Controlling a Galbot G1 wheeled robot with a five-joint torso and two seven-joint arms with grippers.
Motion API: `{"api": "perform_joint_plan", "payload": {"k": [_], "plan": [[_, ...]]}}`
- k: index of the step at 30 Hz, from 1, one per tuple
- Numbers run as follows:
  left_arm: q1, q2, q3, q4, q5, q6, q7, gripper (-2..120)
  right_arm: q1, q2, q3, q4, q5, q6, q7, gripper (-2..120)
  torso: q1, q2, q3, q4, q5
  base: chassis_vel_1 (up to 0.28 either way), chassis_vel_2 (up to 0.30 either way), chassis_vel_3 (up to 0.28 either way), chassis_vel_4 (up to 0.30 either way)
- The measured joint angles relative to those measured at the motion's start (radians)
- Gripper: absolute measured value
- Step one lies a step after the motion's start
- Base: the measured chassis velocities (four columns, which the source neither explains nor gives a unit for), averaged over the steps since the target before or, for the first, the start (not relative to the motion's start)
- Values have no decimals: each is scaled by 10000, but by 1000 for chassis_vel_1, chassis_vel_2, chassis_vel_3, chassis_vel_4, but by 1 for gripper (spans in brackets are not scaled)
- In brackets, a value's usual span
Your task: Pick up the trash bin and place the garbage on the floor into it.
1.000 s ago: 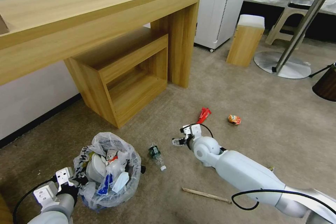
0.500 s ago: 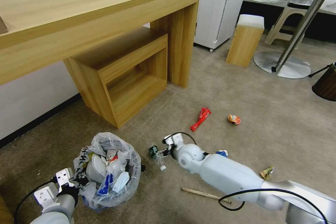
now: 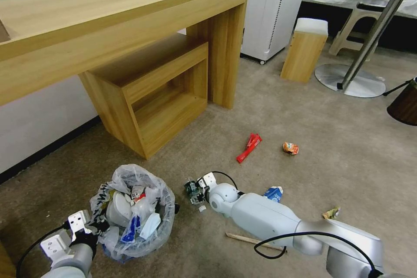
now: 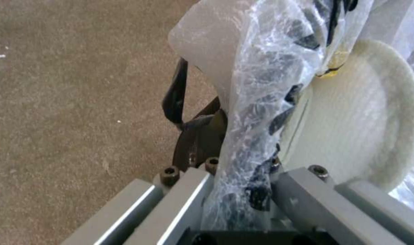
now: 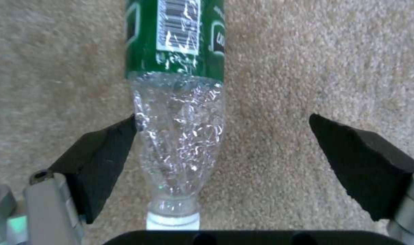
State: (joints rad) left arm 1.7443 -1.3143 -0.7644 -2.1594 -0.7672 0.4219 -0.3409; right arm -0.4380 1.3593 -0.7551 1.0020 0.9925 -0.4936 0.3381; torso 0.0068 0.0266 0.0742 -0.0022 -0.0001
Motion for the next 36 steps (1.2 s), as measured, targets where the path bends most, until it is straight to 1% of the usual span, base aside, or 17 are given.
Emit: {"api": "perform_joint_plan", "payload": {"k": [2, 4, 6, 8, 10, 12, 14, 16, 21, 27, 29, 30, 31, 33, 34, 35, 36], "plan": [[1, -4, -2, 0, 1, -25, 4, 0, -24, 60, -4, -105, -81, 72, -5, 95, 0, 0, 0, 0, 0, 0, 0, 0, 0], [-4, -17, -2, 15, 7, -77, 18, 0, -74, 157, 0, -257, -230, 219, -14, 84, 0, 0, -1, 0, 1, 0, 0, 0, 0], [-6, -24, 3, 22, 9, -95, 24, 0, -86, 165, 6, -264, -250, 240, -13, 82, 0, 0, 0, 0, 1, 0, 0, 0, 0], [-15, -34, 21, 34, 12, -110, 33, 0, -100, 166, 10, -266, -281, 290, -11, 76, 0, 0, -1, 0, 1, 0, 0, 0, 0], [-67, -59, 51, 63, 12, -139, 46, 0, -146, 131, 6, -252, -370, 437, -12, 65, 0, 0, -1, 0, 1, 0, 0, 0, 0], [-77, -59, 59, 72, 12, -145, 48, 0, -160, 113, 6, -235, -396, 468, -18, 61, 0, 0, 0, -1, 1, 0, 0, 0, 0], [-103, -59, 71, 93, 10, -153, 49, 0, -205, 80, 24, -194, -449, 530, -17, 49, 0, 0, -1, -1, 1, 0, 0, 0, 0], [-108, -59, 73, 99, 10, -171, 50, 0, -221, 76, 31, -193, -470, 561, -17, 46, -1, 0, -2, 0, 2, 0, 0, 0, 0], [-139, -53, 88, 157, 10, -211, 53, 0, -361, 31, 77, -226, -666, 794, -45, 25, -1, 1, -2, 1, 3, 0, 0, 0, 0], [-184, -6, 90, 213, 10, -215, 53, 0, -538, -212, 402, 132, -693, 950, -43, 13, 0, 2, -1, 1, 3, 0, 0, 0, 0], [-215, 35, 90, 247, 6, -214, 52, 0, -638, -526, 723, 720, -606, 1104, -42, 7, 0, 1, 0, -2, 0, 0, 0, 0, 0], [-232, 68, 90, 265, -6, -198, 48, 0, -696, -863, 961, 1402, -459, 1268, -46, 7, 0, 1, 1, -1, 3, 0, 0, 0, 0], [-232, 68, 90, 265, -6, -198, 48, 0, -696, -863, 961, 1402, -459, 1268, -46, 7, 0, 1, 1, -1, 3, 0, 0, 0, 0], [-259, 139, 83, 287, -23, -175, 39, 0, -782, -1713, 1346, 2772, -251, 1662, -82, 7, 0, 1, 0, 4, 5, 0, 0, 0, 0], [-259, 139, 83, 287, -23, -175, 39, 0, -782, -1713, 1346, 2772, -251, 1662, -82, 7, 0, 1, 0, 4, 5, 0, 0, 0, 0], [-269, 160, 78, 294, -31, -168, 32, 0, -828, -2132, 1524, 3311, -192, 1811, -104, 7, 0, 1, 0, 5, 4, 0, 0, 0, 0], [-316, 212, 74, 331, -41, -147, 17, 0, -933, -2900, 1993, 4242, -112, 1998, -131, 7, 0, 2, 0, -6, -2, 0, 0, 0, 0]]}}
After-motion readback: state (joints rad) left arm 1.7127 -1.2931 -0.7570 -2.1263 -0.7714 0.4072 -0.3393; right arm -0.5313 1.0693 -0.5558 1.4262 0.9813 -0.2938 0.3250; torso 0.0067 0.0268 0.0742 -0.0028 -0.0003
